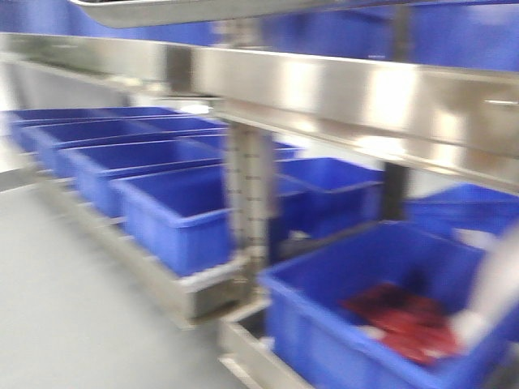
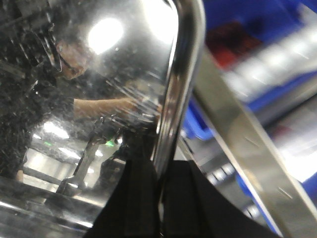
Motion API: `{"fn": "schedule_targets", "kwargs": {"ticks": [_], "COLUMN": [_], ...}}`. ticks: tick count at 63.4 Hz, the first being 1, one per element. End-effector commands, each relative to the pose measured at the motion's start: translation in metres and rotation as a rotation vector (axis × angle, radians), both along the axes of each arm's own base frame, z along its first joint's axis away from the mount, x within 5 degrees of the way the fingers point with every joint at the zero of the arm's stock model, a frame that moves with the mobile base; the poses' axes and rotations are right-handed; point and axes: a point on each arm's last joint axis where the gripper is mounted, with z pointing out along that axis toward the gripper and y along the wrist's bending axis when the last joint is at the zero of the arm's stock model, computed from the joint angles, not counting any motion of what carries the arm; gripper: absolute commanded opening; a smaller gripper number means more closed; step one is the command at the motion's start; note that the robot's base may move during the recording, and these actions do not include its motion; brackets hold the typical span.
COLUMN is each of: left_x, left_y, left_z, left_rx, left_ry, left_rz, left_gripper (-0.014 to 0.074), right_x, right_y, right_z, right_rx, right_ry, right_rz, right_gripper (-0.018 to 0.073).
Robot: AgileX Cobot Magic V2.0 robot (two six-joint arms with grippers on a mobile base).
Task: Stack silver trays without gaps
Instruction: 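Drive the base away from the rack, turning while holding the tray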
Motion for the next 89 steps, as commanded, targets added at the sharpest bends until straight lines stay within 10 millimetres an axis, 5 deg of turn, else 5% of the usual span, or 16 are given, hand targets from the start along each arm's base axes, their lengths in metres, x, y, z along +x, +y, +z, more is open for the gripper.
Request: {"fn": "schedule_targets", "kwargs": {"ticks": [1,89], "left_x": [-0.0143,-0.0153], "left_y": [0.0043,0.0031], "left_z": [0.0159,0.0155], "left_rx": [-0.027,-0.04], "left_ry": [-0.002,0.011], "left_rz": [-0.036,-0.041], "left_gripper": [-0.0042,-0.0043], "right_x": [-0.007,-0.007], "right_y": [0.0012,0.0012], "right_z": [0.0222,0.0222], "right_rx": [0.085,0.086], "right_ry": [-0.114,-0.113], "right_rz": [0.052,0.052], "right_gripper": [0.006,0.006]}}
